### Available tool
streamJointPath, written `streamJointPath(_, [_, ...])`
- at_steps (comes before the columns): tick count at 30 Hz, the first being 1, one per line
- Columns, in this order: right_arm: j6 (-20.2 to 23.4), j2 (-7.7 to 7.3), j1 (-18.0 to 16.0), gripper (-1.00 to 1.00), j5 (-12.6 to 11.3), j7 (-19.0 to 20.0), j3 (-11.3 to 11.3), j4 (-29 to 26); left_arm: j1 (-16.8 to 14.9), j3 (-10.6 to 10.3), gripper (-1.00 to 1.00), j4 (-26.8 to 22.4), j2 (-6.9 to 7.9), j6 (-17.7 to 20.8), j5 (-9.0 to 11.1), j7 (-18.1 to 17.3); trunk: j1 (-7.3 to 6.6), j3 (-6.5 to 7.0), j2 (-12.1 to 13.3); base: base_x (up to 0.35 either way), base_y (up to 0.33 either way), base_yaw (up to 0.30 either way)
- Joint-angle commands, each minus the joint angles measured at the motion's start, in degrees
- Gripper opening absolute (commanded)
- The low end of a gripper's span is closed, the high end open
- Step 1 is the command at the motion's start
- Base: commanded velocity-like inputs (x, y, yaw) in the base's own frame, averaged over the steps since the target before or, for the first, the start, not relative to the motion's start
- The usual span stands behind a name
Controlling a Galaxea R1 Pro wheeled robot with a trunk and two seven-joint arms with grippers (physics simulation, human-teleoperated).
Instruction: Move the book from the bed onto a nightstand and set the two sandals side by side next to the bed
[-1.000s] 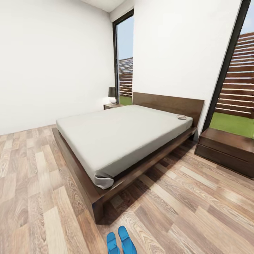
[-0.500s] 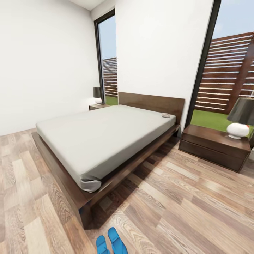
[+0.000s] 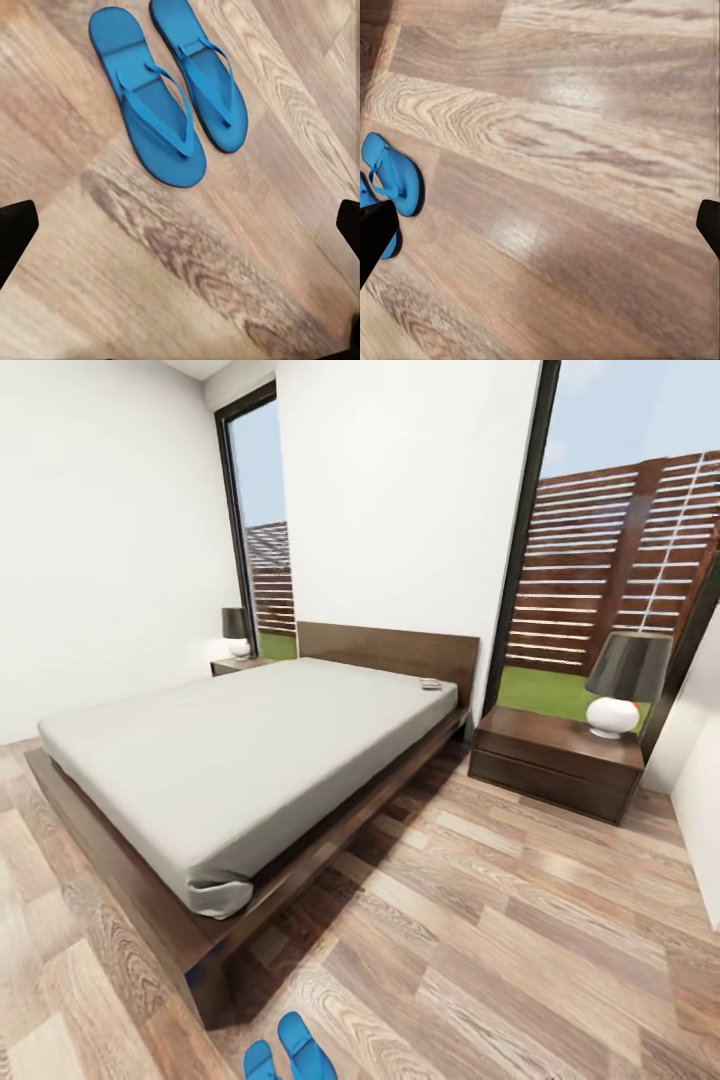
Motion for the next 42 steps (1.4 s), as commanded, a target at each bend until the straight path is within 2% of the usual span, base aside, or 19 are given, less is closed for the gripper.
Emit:
streamJointPath(1, [-0.4, 0.01, -0.1, 1.0, -0.2, 0.2, 0.3, 0.3, 0.0, -0.3, 1.0, 0.1, 0.02, -0.2, 0.5, -0.2, -0.01, -0.06, 0.0, 0.0, 0.0, -0.231])
streamJointPath(42, [-0.4, 0.02, -0.1, 1.0, -0.2, 0.2, 0.3, 0.3, 0.0, -0.3, 1.0, 0.1, 0.01, -0.2, 0.5, -0.2, -0.01, -0.06, 0.0, 0.0, 0.0, -0.215])
